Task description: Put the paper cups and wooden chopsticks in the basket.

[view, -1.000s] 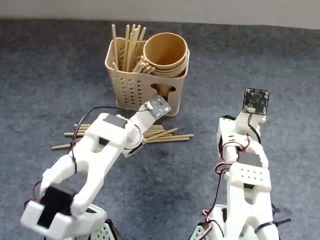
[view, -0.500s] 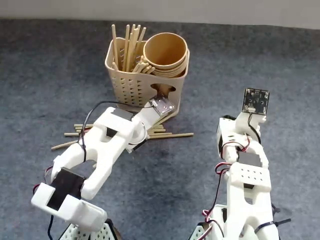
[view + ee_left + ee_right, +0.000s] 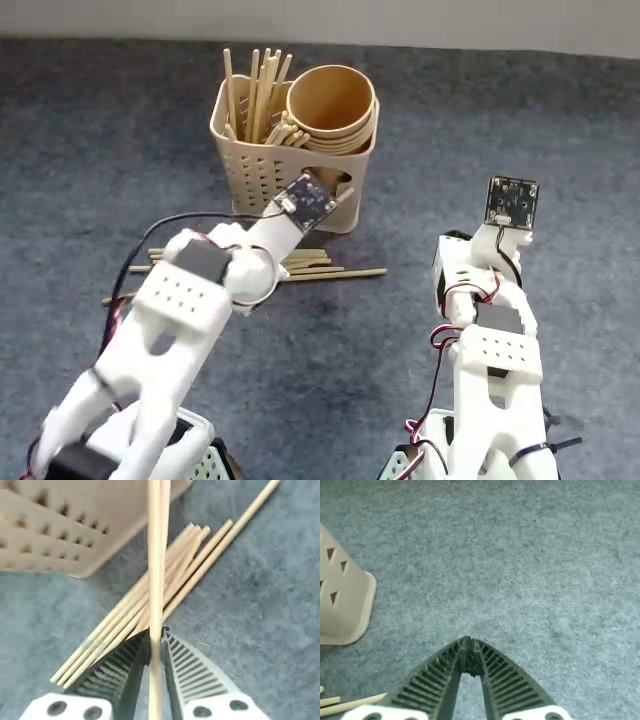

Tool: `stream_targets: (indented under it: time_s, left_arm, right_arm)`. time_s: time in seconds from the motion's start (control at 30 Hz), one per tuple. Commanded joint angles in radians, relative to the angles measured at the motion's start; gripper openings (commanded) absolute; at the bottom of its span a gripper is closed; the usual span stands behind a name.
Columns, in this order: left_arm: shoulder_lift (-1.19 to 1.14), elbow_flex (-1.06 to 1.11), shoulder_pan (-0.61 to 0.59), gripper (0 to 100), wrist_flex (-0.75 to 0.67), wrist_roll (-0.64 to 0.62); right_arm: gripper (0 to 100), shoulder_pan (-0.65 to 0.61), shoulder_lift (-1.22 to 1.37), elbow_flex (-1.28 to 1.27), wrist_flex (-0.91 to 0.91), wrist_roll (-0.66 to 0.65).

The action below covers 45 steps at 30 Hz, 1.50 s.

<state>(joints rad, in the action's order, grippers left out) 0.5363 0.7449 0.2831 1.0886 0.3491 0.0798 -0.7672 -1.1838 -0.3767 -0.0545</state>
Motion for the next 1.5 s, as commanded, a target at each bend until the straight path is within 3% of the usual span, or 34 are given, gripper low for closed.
stream_targets:
  time_s: [0.0, 0.3, 0.5, 0.8, 1.03, 1.2, 1.47]
  left_arm:
    - [0.191, -0.004, 0.018, 0, 0.044, -0.015]
    - [0.397, -0.051, 0.018, 0, 0.077, -0.023]
    - [0.464, -0.219, 0.016, 0, 0.153, -0.094]
    - [0.467, -0.386, 0.012, 1, 0.137, -0.213]
    - [0.467, -0.449, -0.027, 1, -0.055, -0.221]
    - [0.464, -0.443, -0.094, 1, -0.236, -0.221]
    - [0.406, -0.407, -0.102, 1, -0.539, -0.222]
  right_arm:
    - [1.0, -0.007, -0.013, 0.005, 0.024, -0.009]
    - [1.0, -0.007, -0.013, 0.005, 0.024, -0.009]
    - [1.0, -0.007, -0.013, 0.005, 0.024, -0.008]
    - [1.0, -0.019, -0.013, 0.004, 0.024, -0.009]
    - [1.0, -0.021, -0.013, 0.004, 0.024, -0.009]
    - [1.0, -0.022, -0.013, 0.004, 0.024, -0.009]
    - [1.0, -0.022, -0.013, 0.004, 0.024, -0.009]
